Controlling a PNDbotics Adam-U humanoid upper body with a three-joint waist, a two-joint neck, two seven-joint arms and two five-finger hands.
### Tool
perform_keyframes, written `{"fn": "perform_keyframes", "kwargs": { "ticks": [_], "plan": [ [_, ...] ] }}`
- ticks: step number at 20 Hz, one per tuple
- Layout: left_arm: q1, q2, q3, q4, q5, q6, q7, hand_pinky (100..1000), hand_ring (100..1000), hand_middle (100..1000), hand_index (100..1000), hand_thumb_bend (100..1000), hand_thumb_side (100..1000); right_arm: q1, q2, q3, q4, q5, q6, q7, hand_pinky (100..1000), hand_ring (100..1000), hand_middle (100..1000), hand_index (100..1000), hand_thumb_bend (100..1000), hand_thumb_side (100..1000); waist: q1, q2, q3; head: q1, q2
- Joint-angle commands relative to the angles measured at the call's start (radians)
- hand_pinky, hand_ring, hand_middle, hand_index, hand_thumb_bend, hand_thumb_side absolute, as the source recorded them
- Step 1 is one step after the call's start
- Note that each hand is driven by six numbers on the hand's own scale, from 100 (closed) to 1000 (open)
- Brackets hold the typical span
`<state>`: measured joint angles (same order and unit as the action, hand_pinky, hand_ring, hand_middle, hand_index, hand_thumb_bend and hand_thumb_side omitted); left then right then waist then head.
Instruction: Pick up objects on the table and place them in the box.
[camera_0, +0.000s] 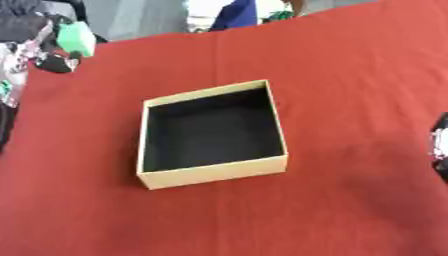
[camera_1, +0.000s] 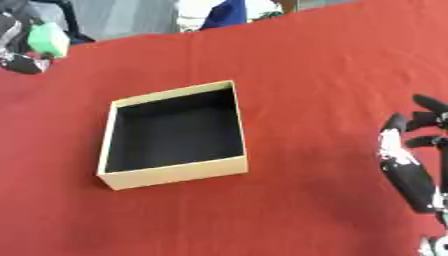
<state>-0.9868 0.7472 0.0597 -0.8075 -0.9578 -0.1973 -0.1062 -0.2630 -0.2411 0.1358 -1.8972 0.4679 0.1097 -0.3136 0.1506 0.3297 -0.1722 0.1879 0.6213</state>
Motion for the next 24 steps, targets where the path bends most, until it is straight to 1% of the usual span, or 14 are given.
{"fn": "perform_keyframes", "kwargs": {
  "ticks": [1, 5, 10, 14, 16, 20, 22, 24],
  "plan": [
    [0.000, 0.049, -0.052, -0.100, 0.052, -0.053, -0.021, 703, 600, 527, 729, 101, 100, -0.006, -0.010, -0.004, -0.010, 0.010, -0.002, 0.006, 526, 776, 498, 829, 100, 517, -0.009, -0.029, 0.003, -0.007, -0.015],
    [0.017, 0.042, -0.153, -0.205, 0.116, -0.118, -0.022, 707, 608, 535, 733, 104, 100, -0.009, -0.009, -0.002, -0.009, 0.012, -0.003, 0.010, 526, 776, 499, 829, 100, 513, -0.013, -0.035, -0.001, -0.012, -0.025],
    [0.022, 0.020, -0.287, -0.340, 0.199, -0.201, -0.067, 705, 612, 538, 735, 104, 100, -0.013, -0.008, 0.002, -0.011, 0.012, -0.004, 0.015, 527, 776, 499, 830, 100, 511, -0.016, -0.035, -0.005, -0.015, -0.032],
    [0.031, 0.019, -0.392, -0.451, 0.266, -0.269, -0.082, 705, 615, 542, 736, 105, 100, -0.013, -0.007, 0.002, -0.011, 0.011, -0.003, 0.016, 527, 777, 499, 830, 100, 512, -0.019, -0.033, 0.000, -0.022, -0.034],
    [0.044, 0.020, -0.411, -0.508, 0.291, -0.304, -0.092, 703, 614, 541, 735, 103, 100, -0.014, -0.006, 0.001, -0.011, 0.012, -0.003, 0.015, 527, 777, 499, 830, 100, 511, -0.020, -0.032, 0.002, -0.027, -0.036],
    [0.090, 0.030, -0.415, -0.614, 0.307, -0.367, -0.146, 702, 615, 543, 736, 111, 100, -0.016, -0.006, 0.001, -0.011, 0.012, -0.002, 0.015, 527, 777, 500, 830, 100, 510, -0.022, -0.029, 0.002, -0.033, -0.042],
    [0.111, 0.034, -0.427, -0.672, 0.305, -0.368, -0.181, 699, 615, 543, 736, 113, 100, -0.018, -0.006, 0.002, -0.012, 0.012, -0.003, 0.016, 527, 777, 500, 830, 100, 509, -0.022, -0.028, 0.000, -0.035, -0.045],
    [0.130, 0.036, -0.444, -0.725, 0.314, -0.346, -0.214, 698, 616, 544, 736, 113, 100, -0.020, -0.006, 0.003, -0.012, 0.012, -0.003, 0.017, 527, 777, 500, 830, 100, 509, -0.023, -0.027, -0.001, -0.036, -0.048]
  ]
}}
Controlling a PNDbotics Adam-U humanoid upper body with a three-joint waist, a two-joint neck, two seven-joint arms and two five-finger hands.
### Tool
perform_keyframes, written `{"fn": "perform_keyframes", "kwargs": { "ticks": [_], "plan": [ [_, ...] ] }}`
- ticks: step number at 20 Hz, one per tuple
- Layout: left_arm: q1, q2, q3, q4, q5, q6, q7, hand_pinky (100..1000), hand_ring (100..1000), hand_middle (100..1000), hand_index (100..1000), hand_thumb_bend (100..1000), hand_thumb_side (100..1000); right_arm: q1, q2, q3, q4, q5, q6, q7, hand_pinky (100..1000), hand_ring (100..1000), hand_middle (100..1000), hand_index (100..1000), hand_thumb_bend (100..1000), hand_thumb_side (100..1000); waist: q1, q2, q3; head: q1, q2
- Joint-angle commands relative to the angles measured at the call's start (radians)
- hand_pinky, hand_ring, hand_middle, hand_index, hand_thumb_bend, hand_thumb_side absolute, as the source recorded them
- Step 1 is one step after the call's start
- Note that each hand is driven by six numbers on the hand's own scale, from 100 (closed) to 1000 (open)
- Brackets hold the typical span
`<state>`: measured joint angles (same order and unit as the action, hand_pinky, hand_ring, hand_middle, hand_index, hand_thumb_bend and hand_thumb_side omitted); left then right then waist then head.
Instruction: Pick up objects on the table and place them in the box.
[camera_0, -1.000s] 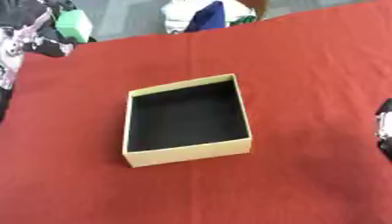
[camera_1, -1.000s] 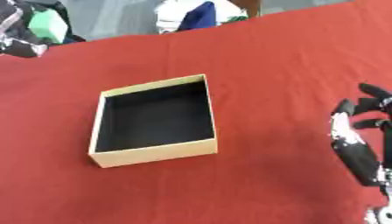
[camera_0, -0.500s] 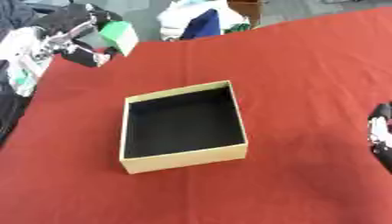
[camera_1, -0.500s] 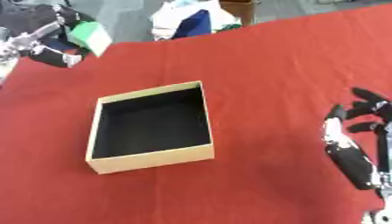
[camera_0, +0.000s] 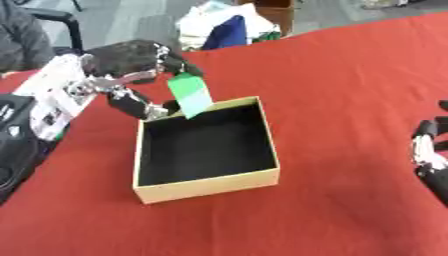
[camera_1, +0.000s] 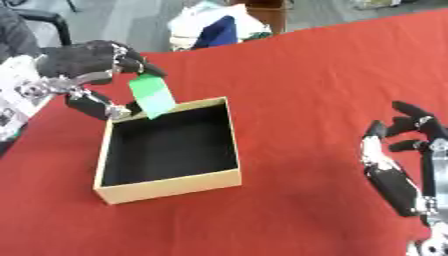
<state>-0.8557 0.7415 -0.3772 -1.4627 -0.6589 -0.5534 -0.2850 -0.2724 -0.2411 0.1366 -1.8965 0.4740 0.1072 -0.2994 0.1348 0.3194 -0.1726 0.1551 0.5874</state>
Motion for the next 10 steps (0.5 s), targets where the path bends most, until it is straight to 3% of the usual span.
{"fn": "perform_keyframes", "kwargs": {
  "ticks": [1, 6, 10],
  "plan": [
    [0.007, 0.043, -0.016, -0.097, 0.021, 0.025, -0.052, 698, 618, 548, 740, 117, 100, -0.011, -0.006, 0.002, -0.013, 0.006, 0.000, 0.004, 527, 777, 500, 830, 100, 508, -0.007, -0.017, -0.001, -0.004, -0.015],
    [0.041, 0.041, -0.059, -0.170, 0.050, 0.092, -0.139, 715, 657, 606, 786, 155, 100, -0.014, -0.005, 0.003, -0.013, 0.006, 0.000, 0.005, 528, 778, 500, 830, 100, 507, -0.008, -0.015, -0.003, -0.004, -0.021],
    [0.052, 0.029, -0.048, -0.171, 0.031, 0.115, -0.201, 720, 670, 621, 791, 183, 100, -0.015, -0.005, 0.003, -0.014, 0.006, 0.001, 0.005, 528, 778, 500, 830, 100, 506, -0.010, -0.013, -0.001, -0.007, -0.025]
  ]
}}
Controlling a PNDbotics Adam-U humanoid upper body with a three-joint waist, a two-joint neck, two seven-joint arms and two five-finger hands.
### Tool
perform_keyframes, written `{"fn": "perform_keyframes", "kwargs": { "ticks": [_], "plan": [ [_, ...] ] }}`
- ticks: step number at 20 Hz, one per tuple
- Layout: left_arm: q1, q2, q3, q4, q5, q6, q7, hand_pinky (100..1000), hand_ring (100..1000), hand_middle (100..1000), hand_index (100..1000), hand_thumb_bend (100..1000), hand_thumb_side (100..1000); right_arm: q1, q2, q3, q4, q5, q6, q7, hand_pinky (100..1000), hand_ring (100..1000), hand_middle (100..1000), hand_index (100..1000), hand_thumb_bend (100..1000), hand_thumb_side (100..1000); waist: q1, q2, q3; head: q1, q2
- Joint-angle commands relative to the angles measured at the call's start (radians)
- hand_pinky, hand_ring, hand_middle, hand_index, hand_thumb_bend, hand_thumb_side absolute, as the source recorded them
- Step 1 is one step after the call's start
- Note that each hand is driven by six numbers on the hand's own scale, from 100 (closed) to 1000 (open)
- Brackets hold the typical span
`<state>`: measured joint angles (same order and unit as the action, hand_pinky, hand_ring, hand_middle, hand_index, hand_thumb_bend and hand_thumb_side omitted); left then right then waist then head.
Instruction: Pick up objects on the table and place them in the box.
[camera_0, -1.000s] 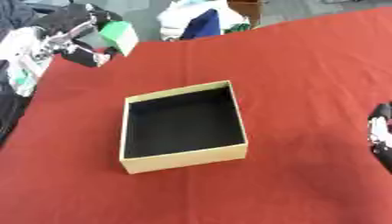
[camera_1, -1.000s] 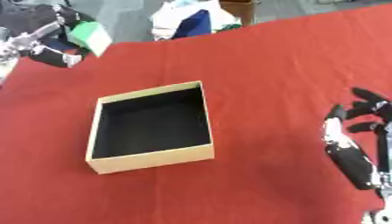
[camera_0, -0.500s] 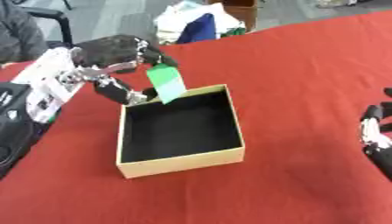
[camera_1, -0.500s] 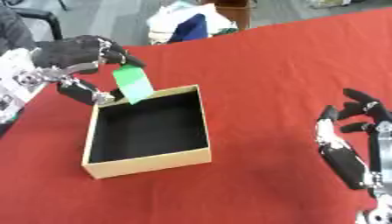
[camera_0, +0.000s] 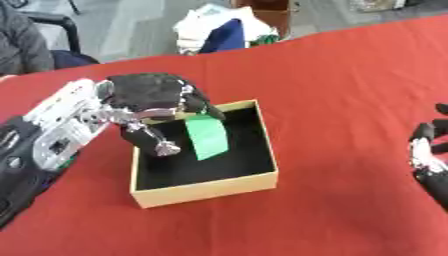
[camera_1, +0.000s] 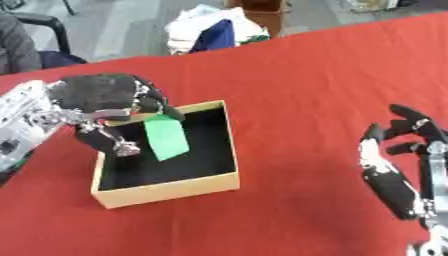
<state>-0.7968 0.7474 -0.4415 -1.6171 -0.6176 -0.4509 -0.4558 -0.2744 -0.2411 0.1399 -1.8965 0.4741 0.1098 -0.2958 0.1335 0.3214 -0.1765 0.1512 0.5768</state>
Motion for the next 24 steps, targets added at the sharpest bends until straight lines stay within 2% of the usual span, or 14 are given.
{"fn": "perform_keyframes", "kwargs": {
  "ticks": [1, 5, 8, 9, 11, 13, 17, 19, 20, 23, 24],
  "plan": [
    [-0.004, 0.020, 0.024, -0.013, -0.023, 0.020, -0.030, 721, 671, 623, 790, 194, 100, -0.013, -0.005, -0.001, -0.014, 0.006, -0.002, 0.002, 528, 778, 500, 830, 100, 505, -0.010, -0.015, 0.003, -0.004, -0.015],
    [0.003, 0.008, 0.041, 0.018, -0.089, 0.045, 0.003, 725, 680, 635, 796, 219, 100, -0.014, -0.005, -0.001, -0.014, 0.006, -0.001, 0.002, 528, 778, 502, 830, 100, 504, -0.012, -0.014, 0.005, -0.006, -0.019],
    [0.008, 0.000, 0.041, 0.046, -0.137, 0.048, 0.017, 752, 721, 691, 825, 267, 102, -0.015, -0.004, -0.001, -0.015, 0.005, -0.001, 0.002, 528, 778, 503, 830, 100, 504, -0.014, -0.013, 0.005, -0.006, -0.023],
    [0.010, -0.001, 0.040, 0.053, -0.148, 0.045, 0.016, 761, 733, 708, 835, 290, 129, -0.015, -0.004, -0.001, -0.015, 0.005, -0.001, 0.002, 528, 778, 503, 830, 100, 505, -0.014, -0.013, 0.005, -0.006, -0.023],
    [0.016, -0.002, 0.039, 0.059, -0.163, 0.035, 0.008, 785, 764, 750, 860, 406, 272, -0.015, -0.003, -0.002, -0.015, 0.005, -0.001, 0.002, 528, 778, 503, 830, 100, 505, -0.014, -0.012, 0.005, -0.006, -0.025],
    [0.025, 0.002, 0.046, 0.051, -0.173, 0.026, 0.002, 813, 795, 788, 881, 560, 423, -0.015, -0.003, -0.002, -0.016, 0.005, 0.000, 0.001, 528, 779, 504, 831, 100, 506, -0.015, -0.011, 0.005, -0.007, -0.027],
    [0.062, 0.019, 0.095, 0.000, -0.176, 0.038, 0.022, 828, 814, 810, 893, 636, 521, -0.014, -0.002, -0.004, -0.016, 0.005, 0.001, -0.001, 528, 779, 504, 831, 100, 508, -0.016, -0.009, 0.008, -0.009, -0.032],
    [0.090, 0.029, 0.137, -0.048, -0.164, 0.062, 0.046, 828, 814, 811, 894, 618, 524, -0.015, -0.002, -0.005, -0.016, 0.005, 0.001, -0.002, 528, 779, 505, 831, 100, 507, -0.017, -0.007, 0.010, -0.009, -0.033],
    [0.107, 0.030, 0.167, -0.077, -0.152, 0.081, 0.066, 816, 800, 798, 888, 511, 509, -0.015, -0.001, -0.006, -0.017, 0.005, 0.002, -0.003, 528, 779, 505, 831, 100, 507, -0.018, -0.007, 0.012, -0.010, -0.034],
    [0.172, 0.015, 0.282, -0.173, -0.070, 0.162, 0.175, 796, 779, 776, 877, 358, 475, -0.014, 0.000, -0.010, -0.018, 0.005, 0.003, -0.006, 528, 779, 505, 831, 100, 508, -0.021, -0.005, 0.019, -0.014, -0.035],
    [0.193, 0.000, 0.323, -0.205, -0.029, 0.193, 0.224, 778, 762, 757, 865, 266, 448, -0.014, 0.001, -0.011, -0.018, 0.005, 0.004, -0.008, 528, 779, 505, 831, 100, 509, -0.023, -0.004, 0.022, -0.016, -0.035]
  ]
}}
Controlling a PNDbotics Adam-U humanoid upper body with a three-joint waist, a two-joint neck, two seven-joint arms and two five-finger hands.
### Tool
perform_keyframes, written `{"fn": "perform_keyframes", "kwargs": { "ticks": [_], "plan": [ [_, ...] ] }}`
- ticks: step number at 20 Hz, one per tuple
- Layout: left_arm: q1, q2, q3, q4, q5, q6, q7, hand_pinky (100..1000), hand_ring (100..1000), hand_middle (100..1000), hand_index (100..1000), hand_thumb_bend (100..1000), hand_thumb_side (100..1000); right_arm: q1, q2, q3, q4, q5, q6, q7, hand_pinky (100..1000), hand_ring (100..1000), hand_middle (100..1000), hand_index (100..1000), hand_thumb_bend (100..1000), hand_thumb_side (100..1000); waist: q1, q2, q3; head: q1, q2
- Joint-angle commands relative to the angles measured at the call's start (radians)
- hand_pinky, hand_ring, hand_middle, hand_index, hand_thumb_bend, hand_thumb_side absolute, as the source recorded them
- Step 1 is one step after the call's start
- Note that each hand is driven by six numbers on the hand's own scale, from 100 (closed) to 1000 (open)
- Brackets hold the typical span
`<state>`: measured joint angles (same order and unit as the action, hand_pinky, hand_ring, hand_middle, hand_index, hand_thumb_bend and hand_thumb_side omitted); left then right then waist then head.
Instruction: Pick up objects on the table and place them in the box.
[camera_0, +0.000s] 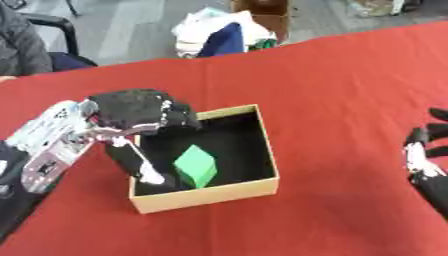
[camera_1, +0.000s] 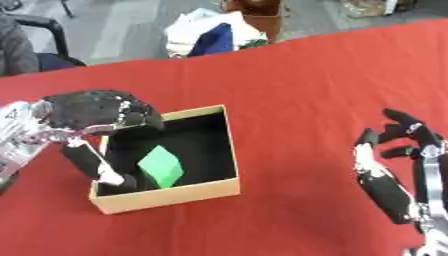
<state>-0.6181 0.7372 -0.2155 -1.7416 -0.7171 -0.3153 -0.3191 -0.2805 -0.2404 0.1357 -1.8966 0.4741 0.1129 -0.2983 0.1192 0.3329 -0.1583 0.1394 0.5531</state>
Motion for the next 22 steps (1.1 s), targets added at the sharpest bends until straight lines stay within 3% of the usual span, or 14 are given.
{"fn": "perform_keyframes", "kwargs": {
  "ticks": [1, 5, 10, 16, 22],
  "plan": [
    [0.036, -0.005, 0.135, -0.113, 0.123, 0.086, 0.142, 775, 759, 753, 861, 240, 438, -0.007, 0.001, -0.008, -0.018, 0.005, 0.001, -0.007, 528, 779, 505, 831, 100, 509, -0.010, -0.015, 0.007, -0.006, -0.012],
    [0.113, -0.069, 0.261, -0.216, 0.354, 0.167, 0.367, 739, 734, 727, 834, 133, 402, -0.005, 0.002, -0.012, -0.018, 0.006, 0.003, -0.010, 528, 779, 506, 831, 100, 507, -0.016, -0.017, 0.023, -0.009, -0.010],
    [0.202, -0.148, 0.351, -0.241, 0.578, 0.188, 0.556, 684, 686, 679, 806, 100, 429, -0.004, 0.002, -0.015, -0.017, 0.009, 0.003, -0.013, 528, 779, 506, 831, 100, 508, -0.018, -0.019, 0.035, -0.014, -0.008],
    [0.301, -0.257, 0.414, -0.241, 0.694, 0.187, 0.630, 669, 673, 667, 802, 100, 469, -0.002, 0.003, -0.020, -0.017, 0.011, 0.006, -0.018, 528, 779, 506, 831, 100, 506, -0.022, -0.025, 0.049, -0.018, -0.007],
    [0.348, -0.340, 0.428, -0.250, 0.735, 0.186, 0.636, 660, 664, 657, 798, 100, 492, -0.001, 0.005, -0.021, -0.016, 0.014, 0.006, -0.017, 529, 779, 507, 831, 100, 501, -0.027, -0.035, 0.060, -0.019, -0.008]
  ]
}}
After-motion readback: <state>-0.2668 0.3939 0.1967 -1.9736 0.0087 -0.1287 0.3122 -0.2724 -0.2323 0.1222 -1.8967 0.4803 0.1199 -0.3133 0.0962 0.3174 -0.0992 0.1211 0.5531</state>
